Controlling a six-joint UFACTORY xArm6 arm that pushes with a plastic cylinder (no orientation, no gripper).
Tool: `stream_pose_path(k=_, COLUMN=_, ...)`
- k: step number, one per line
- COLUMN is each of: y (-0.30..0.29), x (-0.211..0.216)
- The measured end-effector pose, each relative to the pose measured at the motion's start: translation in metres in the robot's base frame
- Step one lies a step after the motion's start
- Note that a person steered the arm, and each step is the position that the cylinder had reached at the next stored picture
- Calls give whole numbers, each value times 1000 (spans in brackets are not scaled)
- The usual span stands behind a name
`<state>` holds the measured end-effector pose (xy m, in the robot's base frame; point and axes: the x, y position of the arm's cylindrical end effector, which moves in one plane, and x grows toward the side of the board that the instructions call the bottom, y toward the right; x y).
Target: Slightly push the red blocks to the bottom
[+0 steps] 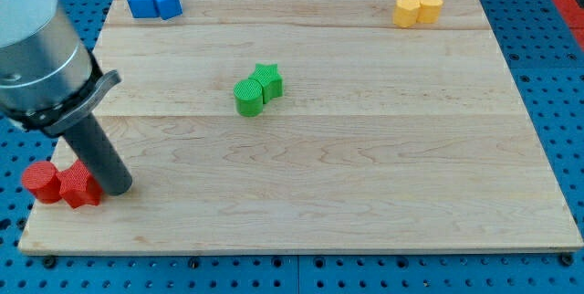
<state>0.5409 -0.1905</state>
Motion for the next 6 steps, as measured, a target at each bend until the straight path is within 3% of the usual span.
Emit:
stream_pose_path(k=1, y=42, x=-30)
stream_pose_path(k=2, y=25, x=-70)
stream_pose_path(k=3, y=-64, x=-97)
stream_pose_path(k=4, y=-114, x=-97)
stream_pose_path(k=5, y=-114, x=-97)
stream_pose_path(k=6, y=-114, x=-67)
